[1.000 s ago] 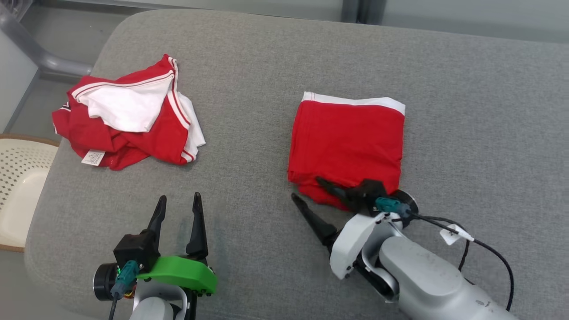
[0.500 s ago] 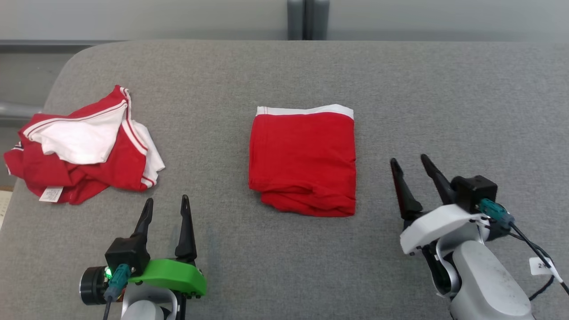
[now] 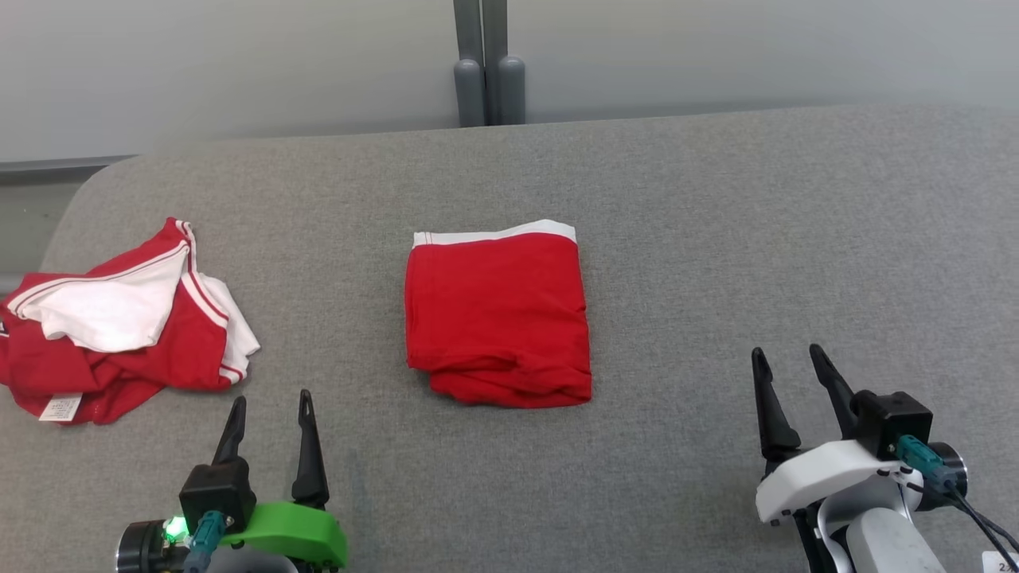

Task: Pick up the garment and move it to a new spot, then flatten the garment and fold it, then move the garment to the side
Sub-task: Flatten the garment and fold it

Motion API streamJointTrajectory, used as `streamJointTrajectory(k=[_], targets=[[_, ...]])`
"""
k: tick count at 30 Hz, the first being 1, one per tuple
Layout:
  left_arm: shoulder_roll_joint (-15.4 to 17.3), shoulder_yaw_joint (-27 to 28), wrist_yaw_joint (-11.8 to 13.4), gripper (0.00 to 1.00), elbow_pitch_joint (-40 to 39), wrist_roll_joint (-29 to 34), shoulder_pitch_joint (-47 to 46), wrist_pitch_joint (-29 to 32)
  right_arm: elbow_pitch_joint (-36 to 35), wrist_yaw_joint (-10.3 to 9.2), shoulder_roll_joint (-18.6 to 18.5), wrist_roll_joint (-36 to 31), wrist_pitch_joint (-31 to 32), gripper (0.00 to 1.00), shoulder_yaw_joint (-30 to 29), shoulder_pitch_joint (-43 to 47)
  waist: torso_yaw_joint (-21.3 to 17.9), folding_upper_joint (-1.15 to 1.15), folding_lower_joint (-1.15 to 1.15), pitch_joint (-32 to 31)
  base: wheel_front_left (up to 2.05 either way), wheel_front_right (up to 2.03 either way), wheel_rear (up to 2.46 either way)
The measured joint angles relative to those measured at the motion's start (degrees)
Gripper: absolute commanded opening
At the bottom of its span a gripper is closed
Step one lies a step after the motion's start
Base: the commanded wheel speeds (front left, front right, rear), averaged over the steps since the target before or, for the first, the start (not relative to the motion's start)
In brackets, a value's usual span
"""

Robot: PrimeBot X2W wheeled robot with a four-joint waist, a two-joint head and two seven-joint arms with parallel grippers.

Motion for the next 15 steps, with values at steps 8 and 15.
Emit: streamJointTrajectory(k=[8, 15], targets=[[0.0, 0.7, 0.0, 1.0, -0.5, 0.9, 2.3, 0.0, -0.5, 0.0, 0.0, 2.4, 0.0, 1.0, 0.2, 2.3, -0.3, 0.0, 0.0, -1.8, 0.0, 0.0, 0.0], [0.0, 0.2, -0.2, 1.0, -0.7, 0.8, 2.9, 0.0, -0.2, 0.0, 0.0, 4.1, 0.0, 1.0, 1.4, 2.5, 0.6, 0.0, 0.0, -2.2, 0.0, 0.0, 0.0]])
